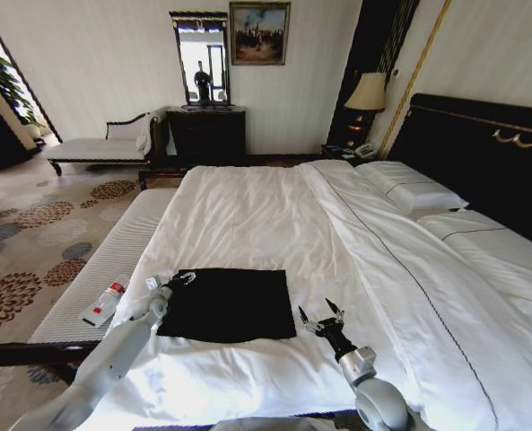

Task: Fold the clothes on the bed.

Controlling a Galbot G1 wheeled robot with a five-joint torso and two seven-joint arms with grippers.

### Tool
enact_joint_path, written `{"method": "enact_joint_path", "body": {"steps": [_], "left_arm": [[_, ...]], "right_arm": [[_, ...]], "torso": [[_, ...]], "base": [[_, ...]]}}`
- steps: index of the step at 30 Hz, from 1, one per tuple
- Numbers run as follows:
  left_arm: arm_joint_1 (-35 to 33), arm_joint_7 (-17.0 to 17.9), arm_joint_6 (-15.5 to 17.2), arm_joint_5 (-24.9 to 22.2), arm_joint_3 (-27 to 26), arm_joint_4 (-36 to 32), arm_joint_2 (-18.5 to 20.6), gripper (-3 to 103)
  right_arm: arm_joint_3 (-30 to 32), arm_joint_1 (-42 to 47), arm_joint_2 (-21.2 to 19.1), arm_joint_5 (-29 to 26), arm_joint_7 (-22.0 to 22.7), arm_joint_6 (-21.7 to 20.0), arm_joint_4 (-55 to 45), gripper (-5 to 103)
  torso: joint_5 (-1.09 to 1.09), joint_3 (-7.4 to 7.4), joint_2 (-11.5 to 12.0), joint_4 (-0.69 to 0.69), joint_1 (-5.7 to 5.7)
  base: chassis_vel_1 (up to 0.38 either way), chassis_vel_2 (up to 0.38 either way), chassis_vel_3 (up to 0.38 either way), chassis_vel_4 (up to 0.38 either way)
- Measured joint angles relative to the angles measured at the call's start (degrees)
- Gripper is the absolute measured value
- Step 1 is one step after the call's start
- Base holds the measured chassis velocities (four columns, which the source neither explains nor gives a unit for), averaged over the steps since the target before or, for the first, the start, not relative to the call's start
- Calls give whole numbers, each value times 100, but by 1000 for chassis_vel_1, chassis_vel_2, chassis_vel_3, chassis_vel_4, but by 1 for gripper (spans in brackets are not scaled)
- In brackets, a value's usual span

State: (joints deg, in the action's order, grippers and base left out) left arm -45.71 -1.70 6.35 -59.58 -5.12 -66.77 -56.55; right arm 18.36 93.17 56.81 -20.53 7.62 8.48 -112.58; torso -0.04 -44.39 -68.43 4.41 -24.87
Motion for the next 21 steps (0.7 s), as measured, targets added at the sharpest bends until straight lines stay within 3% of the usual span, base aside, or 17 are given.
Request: {"method": "enact_joint_path", "body": {"steps": [5,6,8,14,16,21], "left_arm": [[11,8,-99,153,37,71,2,76],[11,13,-121,167,39,84,12,65],[7,17,-128,168,36,84,16,65],[-48,54,-132,147,10,17,108,38],[-49,53,-134,147,24,14,128,38],[-65,53,-153,145,53,-28,185,17]], "right_arm": [[-23,-51,-3,-19,-2,-25,0,100],[-26,-62,-5,-24,-1,-30,0,100],[-27,-63,-5,-25,-2,-32,0,100],[-65,-77,4,-13,-5,-40,18,100],[-79,-97,5,-17,-4,-43,30,100],[-213,-236,-1,-81,23,-49,142,100]], "torso": [[0,0,0,0,0],[-1,0,0,-1,0],[0,0,0,-1,0],[-1,0,0,0,0],[-1,0,0,0,0],[-1,0,0,1,0]], "base": [[0,0,0,0],[0,0,0,0],[0,0,0,0],[0,0,0,0],[0,0,0,0],[0,0,0,0]]}}
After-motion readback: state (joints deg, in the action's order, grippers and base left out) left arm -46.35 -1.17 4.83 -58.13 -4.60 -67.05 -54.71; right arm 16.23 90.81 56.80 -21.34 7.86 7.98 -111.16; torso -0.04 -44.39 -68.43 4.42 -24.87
